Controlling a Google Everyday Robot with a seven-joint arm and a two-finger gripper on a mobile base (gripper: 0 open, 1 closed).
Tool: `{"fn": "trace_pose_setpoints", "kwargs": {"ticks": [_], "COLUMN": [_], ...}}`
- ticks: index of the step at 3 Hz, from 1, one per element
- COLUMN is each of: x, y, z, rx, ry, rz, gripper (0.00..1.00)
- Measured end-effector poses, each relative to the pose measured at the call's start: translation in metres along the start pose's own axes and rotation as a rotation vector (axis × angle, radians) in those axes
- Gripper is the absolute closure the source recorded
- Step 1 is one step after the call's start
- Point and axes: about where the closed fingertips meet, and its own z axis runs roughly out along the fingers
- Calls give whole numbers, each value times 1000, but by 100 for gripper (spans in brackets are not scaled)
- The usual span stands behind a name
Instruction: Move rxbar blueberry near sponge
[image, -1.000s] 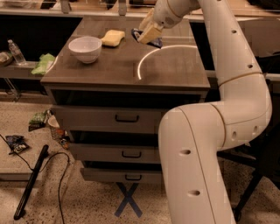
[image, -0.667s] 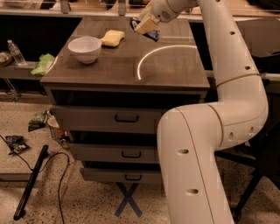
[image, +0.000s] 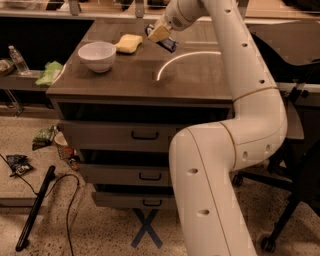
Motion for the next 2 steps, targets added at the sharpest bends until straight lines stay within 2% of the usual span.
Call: {"fn": "trace_pose_setpoints", "kwargs": {"ticks": [1, 2], "x": [-12, -30], "y": [12, 28], "z": [31, 53], "rx": [-10, -34], "ry": [-4, -27], "rz": [22, 7], "gripper": [100, 100]}}
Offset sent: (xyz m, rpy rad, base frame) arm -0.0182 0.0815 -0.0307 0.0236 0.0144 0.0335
